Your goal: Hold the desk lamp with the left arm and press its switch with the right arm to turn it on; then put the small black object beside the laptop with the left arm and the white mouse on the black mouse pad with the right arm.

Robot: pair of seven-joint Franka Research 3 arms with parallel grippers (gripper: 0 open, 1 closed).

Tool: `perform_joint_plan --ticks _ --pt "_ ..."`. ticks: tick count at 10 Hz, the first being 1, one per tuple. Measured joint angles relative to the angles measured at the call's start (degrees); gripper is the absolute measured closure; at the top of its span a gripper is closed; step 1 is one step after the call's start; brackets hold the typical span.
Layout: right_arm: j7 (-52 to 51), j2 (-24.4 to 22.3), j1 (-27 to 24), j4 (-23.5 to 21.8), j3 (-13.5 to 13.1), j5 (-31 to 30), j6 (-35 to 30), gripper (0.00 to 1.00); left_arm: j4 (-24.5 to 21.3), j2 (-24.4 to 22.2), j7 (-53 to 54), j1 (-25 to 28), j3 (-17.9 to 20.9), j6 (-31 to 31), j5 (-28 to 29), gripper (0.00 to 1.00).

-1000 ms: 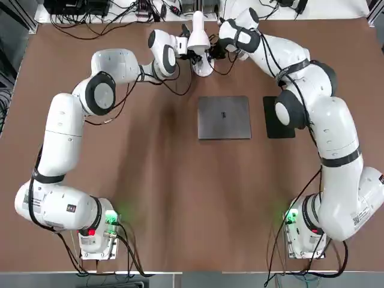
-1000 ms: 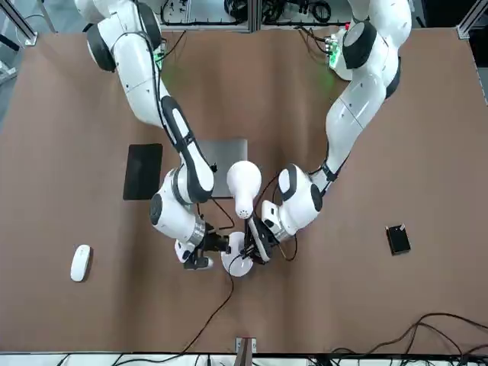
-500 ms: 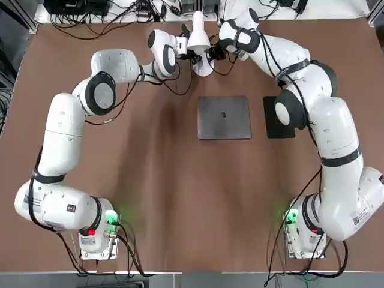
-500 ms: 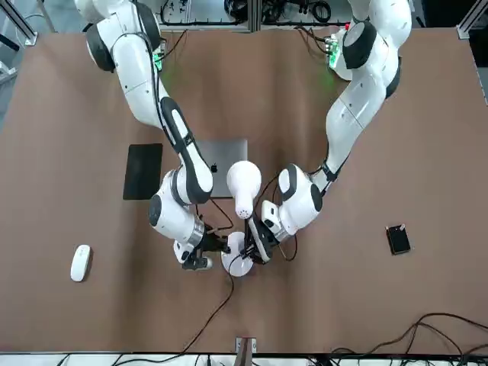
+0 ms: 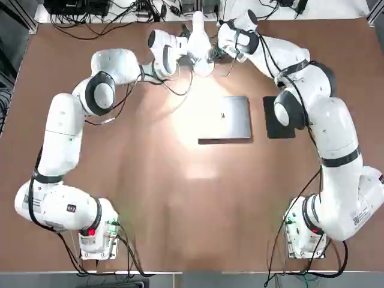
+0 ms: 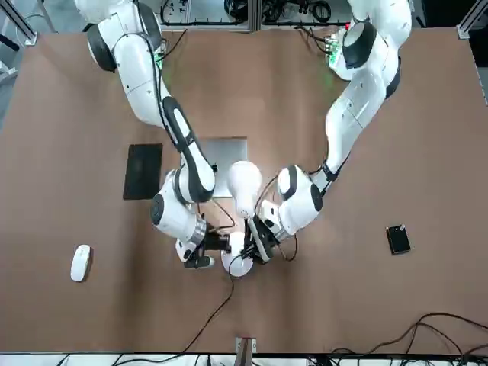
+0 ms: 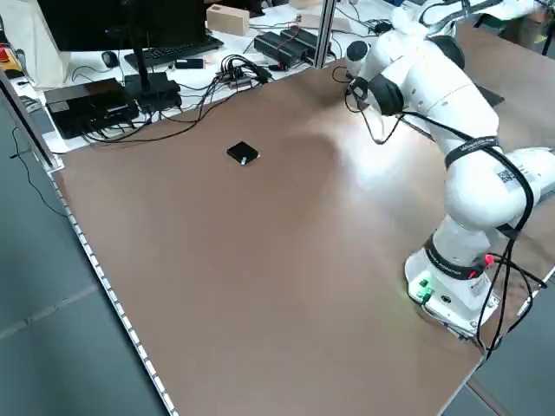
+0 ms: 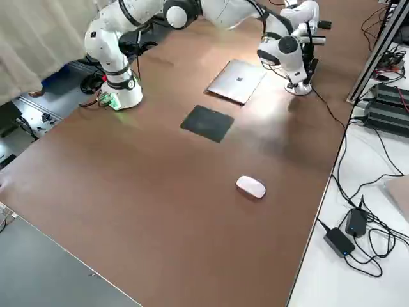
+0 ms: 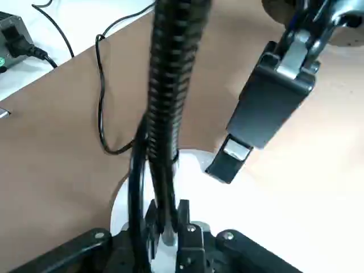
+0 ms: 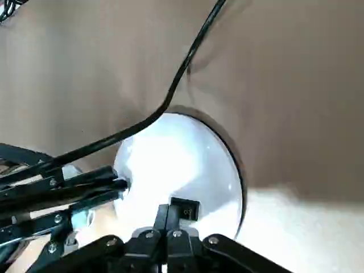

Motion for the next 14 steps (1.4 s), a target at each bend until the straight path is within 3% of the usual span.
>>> perform_joint_plan --ticks 3,5,8,10,14 --pt "0.49 0.1 0.34 0.21 -0.13 0.0 0.22 0.99 0.0 0.0 0.0 0.06 0.08 0.21 0.0 0.84" --pt "1.51 -0.32 -0.35 1.75 -1.32 -0.76 -7.0 0.99 0.0 0.0 0.0 0.05 0.07 0.25 0.0 0.84" --pt "2.34 -6.94 -7.66 2.99 -2.29 -12.82 -21.88 0.97 0.0 0.01 0.0 0.04 0.07 0.3 0.0 0.81" --pt "2.36 -9.58 -11.46 2.71 -3.17 -23.65 -26.72 0.7 0.12 -0.02 0.04 0.01 -0.03 0.54 0.0 0.53" --pt "0.92 -10.14 -12.75 1.35 -13.67 -32.66 -26.08 0.11 -0.71 -1.48 0.1 0.97 0.14 0.78 0.0 0.0"
